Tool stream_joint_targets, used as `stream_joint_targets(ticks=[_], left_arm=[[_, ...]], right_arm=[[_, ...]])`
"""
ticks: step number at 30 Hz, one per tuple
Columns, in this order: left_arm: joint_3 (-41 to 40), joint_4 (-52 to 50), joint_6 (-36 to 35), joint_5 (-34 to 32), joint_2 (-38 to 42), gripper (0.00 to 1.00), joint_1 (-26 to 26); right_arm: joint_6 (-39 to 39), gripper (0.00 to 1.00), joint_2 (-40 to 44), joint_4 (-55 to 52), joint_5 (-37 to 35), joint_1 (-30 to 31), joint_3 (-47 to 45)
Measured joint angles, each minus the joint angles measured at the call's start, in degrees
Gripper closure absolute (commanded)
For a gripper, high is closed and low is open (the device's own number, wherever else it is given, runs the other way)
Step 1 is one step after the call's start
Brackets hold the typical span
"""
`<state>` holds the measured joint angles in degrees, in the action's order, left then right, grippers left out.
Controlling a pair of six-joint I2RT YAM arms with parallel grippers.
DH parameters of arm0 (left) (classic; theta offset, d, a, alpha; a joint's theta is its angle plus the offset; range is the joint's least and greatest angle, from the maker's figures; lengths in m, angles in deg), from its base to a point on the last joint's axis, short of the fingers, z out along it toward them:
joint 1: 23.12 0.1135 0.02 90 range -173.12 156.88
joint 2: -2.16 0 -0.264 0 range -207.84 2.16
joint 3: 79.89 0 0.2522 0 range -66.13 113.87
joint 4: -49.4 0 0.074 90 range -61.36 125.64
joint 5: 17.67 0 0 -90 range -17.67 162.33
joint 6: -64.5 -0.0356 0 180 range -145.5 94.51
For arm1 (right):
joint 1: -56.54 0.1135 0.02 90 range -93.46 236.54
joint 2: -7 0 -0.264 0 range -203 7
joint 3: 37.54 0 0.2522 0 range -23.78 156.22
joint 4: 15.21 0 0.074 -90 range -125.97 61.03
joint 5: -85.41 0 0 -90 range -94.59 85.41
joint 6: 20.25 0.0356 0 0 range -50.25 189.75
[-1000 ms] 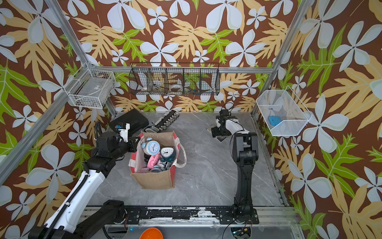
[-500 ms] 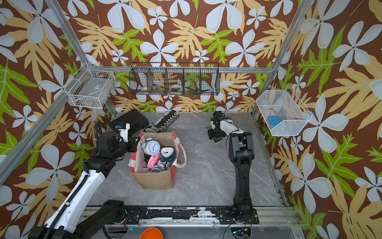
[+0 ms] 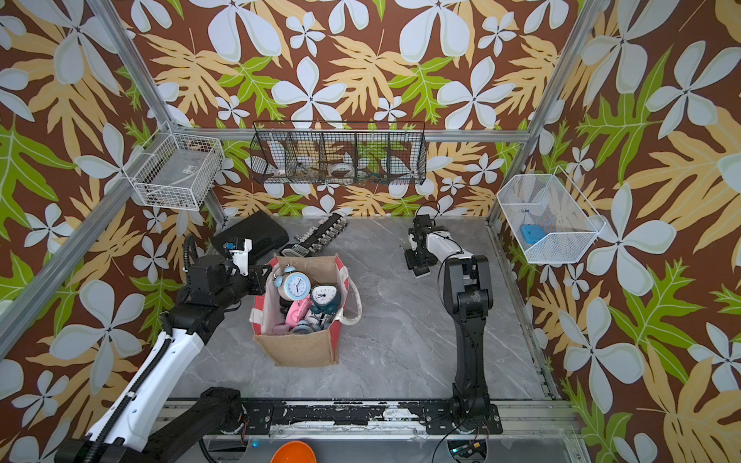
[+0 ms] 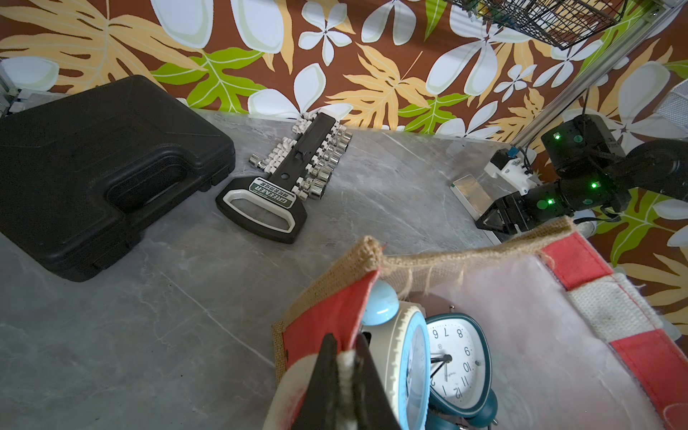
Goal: Put the alarm clock into the canvas bag
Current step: Pick up the alarm from the center of the board.
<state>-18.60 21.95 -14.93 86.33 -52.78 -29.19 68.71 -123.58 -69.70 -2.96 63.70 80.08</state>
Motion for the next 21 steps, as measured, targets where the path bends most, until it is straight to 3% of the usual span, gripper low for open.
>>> stream_joint_targets(ticks=[21], left_arm=[[0.0, 0.07, 0.02, -0.02, -0.2, 1.0, 0.0]], right_arm=[[2.54, 0.46, 16.68, -4.31, 1.42, 1.09, -1.2]])
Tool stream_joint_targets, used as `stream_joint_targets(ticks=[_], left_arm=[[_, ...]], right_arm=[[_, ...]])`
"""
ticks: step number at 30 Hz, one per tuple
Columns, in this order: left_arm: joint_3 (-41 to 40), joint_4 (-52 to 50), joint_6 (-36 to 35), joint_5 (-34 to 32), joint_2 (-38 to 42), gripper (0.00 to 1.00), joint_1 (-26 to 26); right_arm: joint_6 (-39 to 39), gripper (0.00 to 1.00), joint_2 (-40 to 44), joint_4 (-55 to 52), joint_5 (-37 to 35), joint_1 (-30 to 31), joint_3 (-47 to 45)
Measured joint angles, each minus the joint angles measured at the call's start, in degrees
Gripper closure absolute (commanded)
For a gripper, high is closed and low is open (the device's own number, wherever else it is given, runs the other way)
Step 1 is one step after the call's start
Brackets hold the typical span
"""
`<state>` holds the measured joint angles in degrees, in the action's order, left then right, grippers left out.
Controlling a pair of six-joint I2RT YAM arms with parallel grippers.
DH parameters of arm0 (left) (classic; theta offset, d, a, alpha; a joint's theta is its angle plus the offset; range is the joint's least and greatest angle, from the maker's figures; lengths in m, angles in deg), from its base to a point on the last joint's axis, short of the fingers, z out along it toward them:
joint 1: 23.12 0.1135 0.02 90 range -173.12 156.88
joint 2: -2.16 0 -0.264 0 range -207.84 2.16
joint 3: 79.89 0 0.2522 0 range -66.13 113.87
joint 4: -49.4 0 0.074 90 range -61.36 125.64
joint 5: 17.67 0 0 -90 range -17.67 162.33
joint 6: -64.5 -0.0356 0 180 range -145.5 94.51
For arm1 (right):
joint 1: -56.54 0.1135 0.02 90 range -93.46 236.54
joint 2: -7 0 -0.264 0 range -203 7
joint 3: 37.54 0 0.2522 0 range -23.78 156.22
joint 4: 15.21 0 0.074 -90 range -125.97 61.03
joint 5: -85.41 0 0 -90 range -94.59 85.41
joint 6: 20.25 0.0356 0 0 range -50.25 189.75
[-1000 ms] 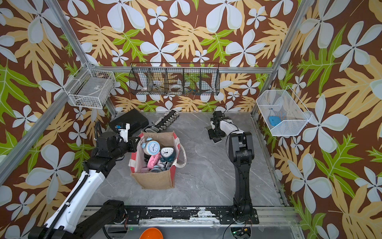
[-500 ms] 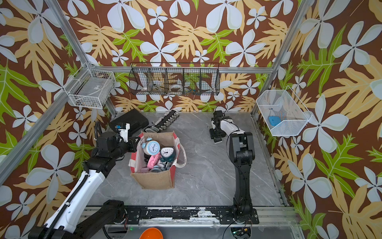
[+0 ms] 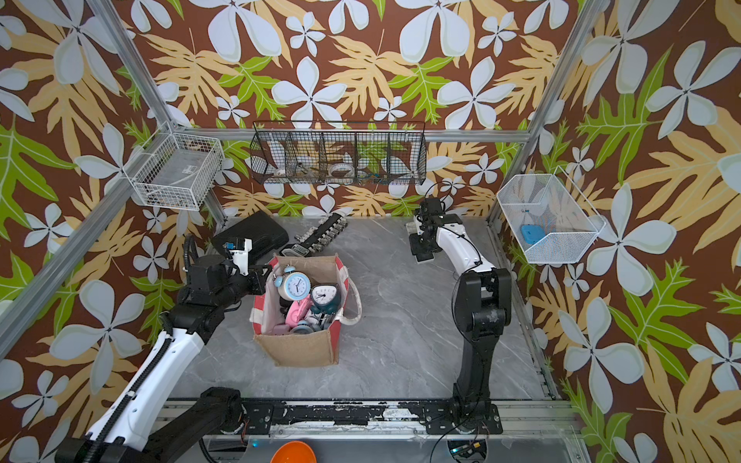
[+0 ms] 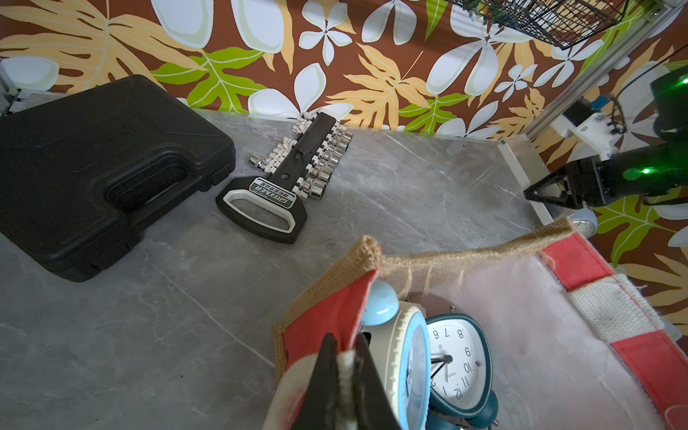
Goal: Put the alarm clock into the canvas bag
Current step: Pick up the alarm from the center of the board, then place the alarm at the canvas bag.
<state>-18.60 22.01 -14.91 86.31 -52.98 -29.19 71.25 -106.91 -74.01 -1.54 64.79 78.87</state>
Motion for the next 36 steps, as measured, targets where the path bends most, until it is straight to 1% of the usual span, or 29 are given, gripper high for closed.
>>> stream_joint_targets(ticks=[5, 10, 15, 23, 25, 28, 30, 36], left_arm=[[0.0, 0.0, 0.0, 0.0, 0.0, 1.0, 0.0], [0.0, 0.02, 0.0, 0.0, 0.0, 1.0, 0.0], [0.0, 0.02, 0.0, 0.0, 0.0, 1.0, 0.0], [0.0, 0.02, 0.0, 0.0, 0.0, 1.0, 0.0], [0.0, 0.02, 0.0, 0.0, 0.0, 1.0, 0.0], [0.0, 0.02, 0.0, 0.0, 0.0, 1.0, 0.0], [0.0, 0.02, 0.0, 0.0, 0.0, 1.0, 0.0], [0.0, 0.02, 0.0, 0.0, 0.02, 1.0, 0.0]], right_arm=[[1.09, 0.46, 6.32, -1.68, 0.55, 2.29, 0.22], [2.01, 0.46, 12.11, -2.89, 1.18, 5.9, 1.01], [3.52, 0.46, 16.33, -4.0, 1.2, 11.76, 1.9], [5.31, 0.45, 19.08, -4.37, -0.02, 22.38, 4.26], [4.28, 0.45, 19.06, -4.7, 0.46, 24.92, 4.92], [1.57, 0.44, 18.64, -5.42, 2.97, 27.96, 5.68], [-1.05, 0.42, 18.12, -6.23, 4.96, 29.57, 6.21], [-10.78, 0.44, 15.72, -9.64, 9.27, 35.17, 8.46]])
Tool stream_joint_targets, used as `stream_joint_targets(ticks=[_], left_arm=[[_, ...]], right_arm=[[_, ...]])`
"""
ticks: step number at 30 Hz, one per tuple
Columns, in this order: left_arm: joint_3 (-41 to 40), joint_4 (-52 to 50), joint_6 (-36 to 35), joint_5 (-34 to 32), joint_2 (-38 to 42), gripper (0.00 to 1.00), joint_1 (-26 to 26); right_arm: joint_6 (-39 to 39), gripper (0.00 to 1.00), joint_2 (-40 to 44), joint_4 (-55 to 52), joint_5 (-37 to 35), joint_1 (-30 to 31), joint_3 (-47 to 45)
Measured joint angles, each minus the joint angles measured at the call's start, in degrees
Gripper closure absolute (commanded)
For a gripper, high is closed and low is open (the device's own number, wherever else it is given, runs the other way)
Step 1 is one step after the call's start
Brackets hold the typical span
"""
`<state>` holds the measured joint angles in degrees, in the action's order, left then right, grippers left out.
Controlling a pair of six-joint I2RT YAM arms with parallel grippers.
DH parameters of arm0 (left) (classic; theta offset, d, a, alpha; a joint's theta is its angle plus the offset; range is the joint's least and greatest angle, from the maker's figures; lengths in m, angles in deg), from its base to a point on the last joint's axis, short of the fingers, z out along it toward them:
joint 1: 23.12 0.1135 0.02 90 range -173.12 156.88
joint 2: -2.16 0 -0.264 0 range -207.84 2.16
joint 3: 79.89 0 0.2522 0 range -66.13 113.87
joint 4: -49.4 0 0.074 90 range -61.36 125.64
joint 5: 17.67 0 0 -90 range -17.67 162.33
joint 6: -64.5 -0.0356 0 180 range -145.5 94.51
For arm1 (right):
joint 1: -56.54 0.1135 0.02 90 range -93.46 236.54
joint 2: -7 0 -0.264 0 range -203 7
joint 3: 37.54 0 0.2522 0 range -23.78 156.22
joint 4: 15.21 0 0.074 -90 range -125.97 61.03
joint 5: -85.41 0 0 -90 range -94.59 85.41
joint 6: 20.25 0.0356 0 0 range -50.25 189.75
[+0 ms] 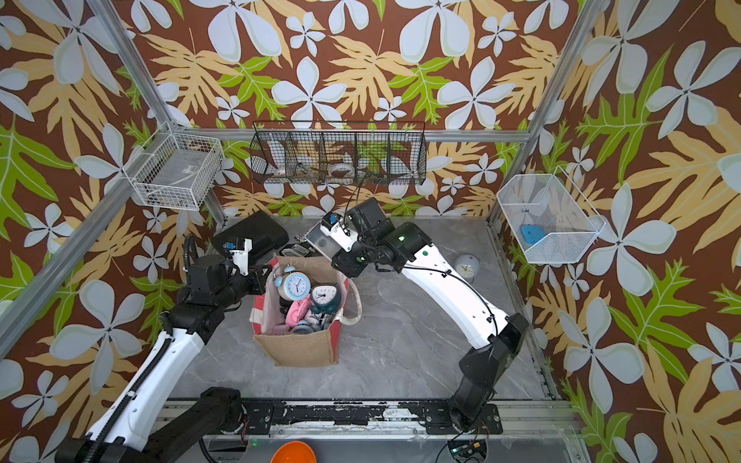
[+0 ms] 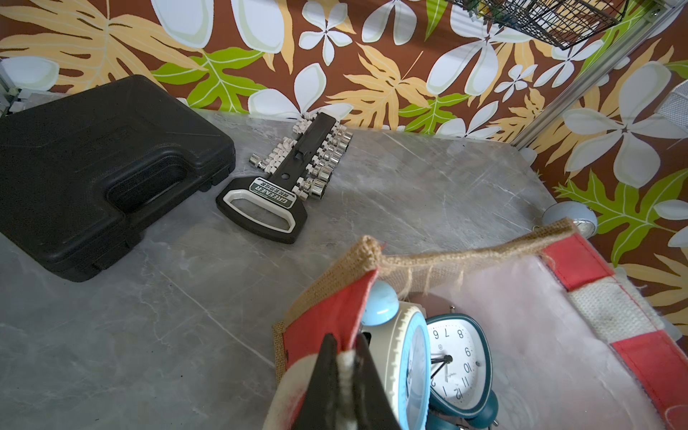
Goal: Put the alarm clock into the canvas bag
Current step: Place the alarm at the canvas bag.
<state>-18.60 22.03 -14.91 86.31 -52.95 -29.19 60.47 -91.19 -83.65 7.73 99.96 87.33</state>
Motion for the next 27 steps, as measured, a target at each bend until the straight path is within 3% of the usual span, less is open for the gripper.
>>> stream_joint_targets(ticks=[14, 27], left_arm=[[0.0, 0.0, -0.02, -0.24, 0.02, 1.0, 0.0], [0.0, -0.13, -0.02, -0.44, 0.2, 1.0, 0.0]], right_arm=[[-13.03, 0.45, -13.66, -9.57, 3.61, 9.11, 11.82], [-16.26, 0.42, -15.19, -12.0, 3.98, 10.99, 4.57]])
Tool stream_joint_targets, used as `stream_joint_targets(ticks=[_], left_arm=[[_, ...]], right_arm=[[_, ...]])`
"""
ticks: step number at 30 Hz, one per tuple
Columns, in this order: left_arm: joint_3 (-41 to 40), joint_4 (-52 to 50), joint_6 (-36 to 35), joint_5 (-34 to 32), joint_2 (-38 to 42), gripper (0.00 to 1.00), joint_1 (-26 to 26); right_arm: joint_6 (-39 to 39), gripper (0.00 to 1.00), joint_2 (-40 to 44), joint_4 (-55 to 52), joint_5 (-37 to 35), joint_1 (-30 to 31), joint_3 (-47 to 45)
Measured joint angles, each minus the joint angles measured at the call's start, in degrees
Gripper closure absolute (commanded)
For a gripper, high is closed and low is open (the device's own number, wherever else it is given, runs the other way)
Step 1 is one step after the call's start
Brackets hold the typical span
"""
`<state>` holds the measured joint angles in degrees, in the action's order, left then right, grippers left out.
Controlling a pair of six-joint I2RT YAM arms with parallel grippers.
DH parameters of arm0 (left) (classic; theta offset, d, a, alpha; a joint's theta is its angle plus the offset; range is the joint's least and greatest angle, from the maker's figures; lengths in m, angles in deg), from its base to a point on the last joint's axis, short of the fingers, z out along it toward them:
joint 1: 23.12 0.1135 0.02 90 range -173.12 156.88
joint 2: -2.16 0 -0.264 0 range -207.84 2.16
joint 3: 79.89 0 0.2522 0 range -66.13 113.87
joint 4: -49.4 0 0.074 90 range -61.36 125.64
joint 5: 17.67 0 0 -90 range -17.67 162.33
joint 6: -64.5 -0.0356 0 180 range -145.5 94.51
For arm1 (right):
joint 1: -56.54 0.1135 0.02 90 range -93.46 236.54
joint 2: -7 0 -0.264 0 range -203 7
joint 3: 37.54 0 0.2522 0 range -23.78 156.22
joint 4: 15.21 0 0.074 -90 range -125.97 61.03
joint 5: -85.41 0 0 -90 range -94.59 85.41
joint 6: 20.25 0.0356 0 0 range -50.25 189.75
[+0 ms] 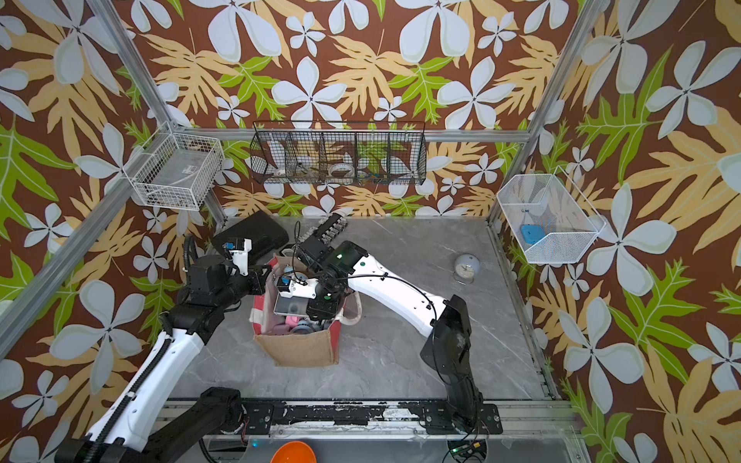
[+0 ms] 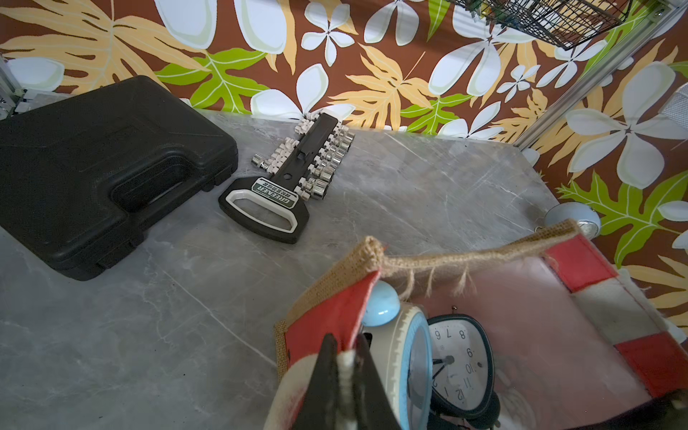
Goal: Put the alarm clock into the canvas bag
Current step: Place the alarm at the canvas bag.
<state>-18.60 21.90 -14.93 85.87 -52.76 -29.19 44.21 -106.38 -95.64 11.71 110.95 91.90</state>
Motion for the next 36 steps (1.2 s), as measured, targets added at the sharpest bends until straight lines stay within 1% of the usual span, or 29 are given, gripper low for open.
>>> stream_joint_targets(ticks=[4, 11, 15, 18, 23, 30, 32, 36], left_arm=[[0.0, -0.11, 0.0, -0.15, 0.04, 1.0, 0.0], [0.0, -0.11, 0.0, -0.15, 0.04, 1.0, 0.0], [0.0, -0.13, 0.0, -0.15, 0.04, 1.0, 0.0], [0.0, -0.13, 0.0, -0.17, 0.04, 1.0, 0.0], [0.0, -0.13, 0.0, -0.17, 0.04, 1.0, 0.0], [0.0, -0.13, 0.0, -0.17, 0.04, 1.0, 0.0], [0.0, -0.13, 0.0, -0.17, 0.04, 1.0, 0.0], [0.0, -0.13, 0.0, -0.17, 0.04, 1.0, 0.0]], right_arm=[[-0.02, 0.42, -0.37, 0.37, 0.0, 0.9, -1.03], [-0.02, 0.42, -3.96, 1.33, -0.55, 3.39, -2.03], [0.07, 0.42, -4.7, 2.75, -1.07, 3.78, -3.39], [0.5, 0.4, -4.94, 4.04, -2.95, 3.93, -4.85], [0.68, 0.24, -6.23, 4.04, -3.87, 4.5, -5.97], [0.7, 0.08, -6.03, 4.09, -5.62, 5.11, -4.11], [0.72, 0.05, -5.46, 4.11, -5.92, 5.14, -3.98], [0.7, 0.05, -4.35, 4.11, -6.25, 5.14, -3.98]])
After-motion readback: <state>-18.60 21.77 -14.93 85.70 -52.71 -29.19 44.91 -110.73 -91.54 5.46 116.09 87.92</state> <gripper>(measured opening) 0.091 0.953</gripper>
